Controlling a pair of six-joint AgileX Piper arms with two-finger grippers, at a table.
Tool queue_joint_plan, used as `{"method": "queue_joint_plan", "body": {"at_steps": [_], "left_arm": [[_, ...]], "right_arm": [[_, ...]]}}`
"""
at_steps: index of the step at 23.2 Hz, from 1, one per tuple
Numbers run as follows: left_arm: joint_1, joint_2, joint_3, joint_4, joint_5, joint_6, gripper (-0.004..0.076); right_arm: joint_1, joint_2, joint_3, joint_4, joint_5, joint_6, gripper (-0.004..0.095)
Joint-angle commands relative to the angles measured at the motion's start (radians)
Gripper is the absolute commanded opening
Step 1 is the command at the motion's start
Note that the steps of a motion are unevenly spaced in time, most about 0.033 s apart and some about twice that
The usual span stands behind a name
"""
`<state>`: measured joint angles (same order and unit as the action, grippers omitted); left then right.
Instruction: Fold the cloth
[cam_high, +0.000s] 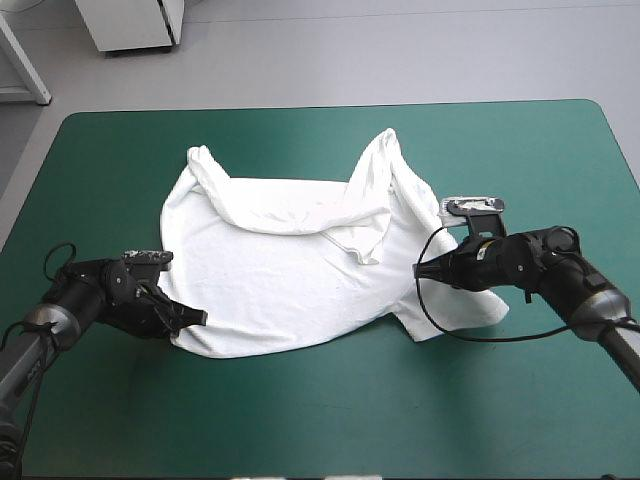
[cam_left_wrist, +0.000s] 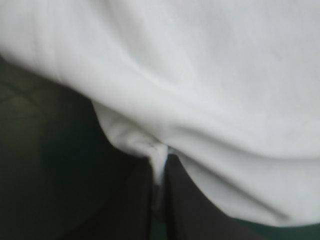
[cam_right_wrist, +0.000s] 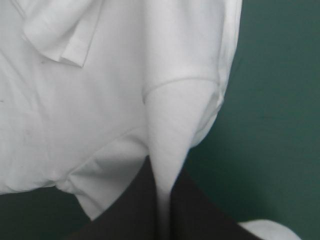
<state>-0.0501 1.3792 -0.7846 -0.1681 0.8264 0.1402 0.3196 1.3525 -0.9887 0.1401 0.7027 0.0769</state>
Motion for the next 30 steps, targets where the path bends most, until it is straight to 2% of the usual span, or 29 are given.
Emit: {"method": "queue_joint_plan", "body": {"at_steps": [1, 5, 10, 16, 22, 26, 30], "left_arm": [[-0.006, -0.125, -0.169, -0.029, 0.031, -0.004, -0.0007], [-0.006, -0.264, -0.513, -0.011, 0.127, -0.004, -0.0009], [-0.006, -0.243, -0.991, 0.077, 0.273, 0.009, -0.0009], [-0.006, -0.216, -1.324, 0.117, 0.264, 0.030, -0.0009], [-0.006, -0.209, -1.437, 0.128, 0.256, 0.084, -0.0009], [-0.006, -0.209, -1.475, 0.199, 0.217, 0.082, -0.0009], [-0.006, -0.200, -1.477, 0.211, 0.257, 0.082, -0.0009]], "right_arm": [[0.002, -0.112, -0.120, -0.004, 0.013, -0.007, -0.0019], [0.002, -0.178, -0.334, -0.009, 0.105, -0.004, -0.0019], [0.002, -0.188, -0.732, -0.081, 0.237, 0.021, -0.0019], [0.002, -0.188, -1.140, -0.140, 0.272, 0.031, -0.0019], [0.002, -0.191, -1.232, -0.149, 0.349, 0.018, -0.0019], [0.002, -0.207, -1.239, -0.149, 0.271, -0.001, -0.0019], [0.002, -0.203, -1.237, -0.140, 0.294, -0.001, -0.0019]]}}
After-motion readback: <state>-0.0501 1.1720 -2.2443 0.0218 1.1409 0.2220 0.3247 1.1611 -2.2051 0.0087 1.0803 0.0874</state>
